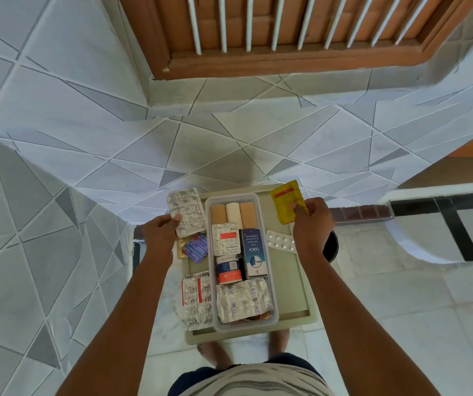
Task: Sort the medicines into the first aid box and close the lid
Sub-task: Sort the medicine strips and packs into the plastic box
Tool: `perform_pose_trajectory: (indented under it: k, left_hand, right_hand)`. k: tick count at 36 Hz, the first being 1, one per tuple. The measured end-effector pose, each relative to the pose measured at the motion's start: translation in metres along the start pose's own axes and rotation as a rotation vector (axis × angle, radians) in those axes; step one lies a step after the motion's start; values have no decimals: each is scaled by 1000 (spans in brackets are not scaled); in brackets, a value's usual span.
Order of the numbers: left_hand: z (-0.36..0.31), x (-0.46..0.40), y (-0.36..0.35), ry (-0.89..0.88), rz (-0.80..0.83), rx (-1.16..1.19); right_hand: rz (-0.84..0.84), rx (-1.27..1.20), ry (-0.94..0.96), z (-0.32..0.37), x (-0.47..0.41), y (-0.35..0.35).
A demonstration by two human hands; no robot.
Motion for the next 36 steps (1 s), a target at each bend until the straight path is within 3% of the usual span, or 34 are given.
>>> perform_pose_trajectory:
  k: [11, 18, 27, 36]
  left_hand:
    - [-14, 35, 12, -123, -73, 34]
    - [-32, 59, -27, -196, 47, -43]
    - [-27, 67, -59, -456, -123, -598]
    - [-24, 79, -68, -536, -174, -965]
  right_hand:
    - [45, -138, -34, -3, 38, 3]
    - [34, -153, -96, -6, 48, 9]
    - [60, -163, -122, -10, 49, 9]
    - [133, -194, -124, -10, 51, -8]
Point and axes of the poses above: each hand's wrist, its own x-axis away from the middle knuckle, its own y-axis out of the back of the hand, z = x × y, the point moved 4 cm from there along -x, towards the middle knuckle, and after that the axes turned 13 degrees about -x, right-handed, at the moved point
